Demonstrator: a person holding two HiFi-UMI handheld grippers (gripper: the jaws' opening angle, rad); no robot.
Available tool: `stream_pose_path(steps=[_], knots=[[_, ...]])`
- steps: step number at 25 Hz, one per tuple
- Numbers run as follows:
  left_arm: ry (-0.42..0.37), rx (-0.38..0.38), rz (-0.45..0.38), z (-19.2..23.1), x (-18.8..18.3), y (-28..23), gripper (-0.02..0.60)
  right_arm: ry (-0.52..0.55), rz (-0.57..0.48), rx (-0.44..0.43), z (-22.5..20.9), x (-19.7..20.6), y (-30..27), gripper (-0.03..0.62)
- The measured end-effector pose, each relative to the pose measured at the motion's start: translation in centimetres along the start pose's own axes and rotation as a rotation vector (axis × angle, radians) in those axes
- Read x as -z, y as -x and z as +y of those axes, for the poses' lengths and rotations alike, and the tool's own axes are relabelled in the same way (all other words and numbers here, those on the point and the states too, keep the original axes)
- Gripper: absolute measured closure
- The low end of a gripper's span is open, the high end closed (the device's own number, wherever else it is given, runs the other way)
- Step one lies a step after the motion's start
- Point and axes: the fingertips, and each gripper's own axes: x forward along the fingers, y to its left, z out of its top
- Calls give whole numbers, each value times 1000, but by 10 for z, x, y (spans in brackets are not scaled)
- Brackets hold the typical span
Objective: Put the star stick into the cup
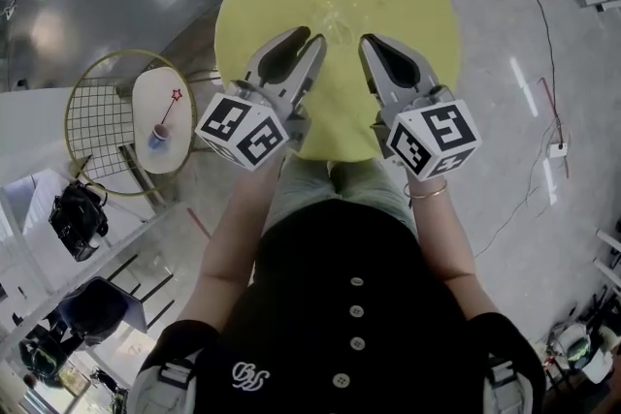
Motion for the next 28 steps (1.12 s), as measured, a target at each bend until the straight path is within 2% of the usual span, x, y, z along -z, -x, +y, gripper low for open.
stream_pose_path(steps=[9,19,24,28], knots=[[-40,22,-21,-15,-8,8,486,46,14,-46,9,-8,7,589],[-38,67,30,-31,9,15,517,57,57,-62,22,5,15,591],[-62,78,25,-36,7,21,546,73,53,-59,25,2,20,591],[-38,87,37,-43,16,25,557,79,67,-63,28,9,26,591]])
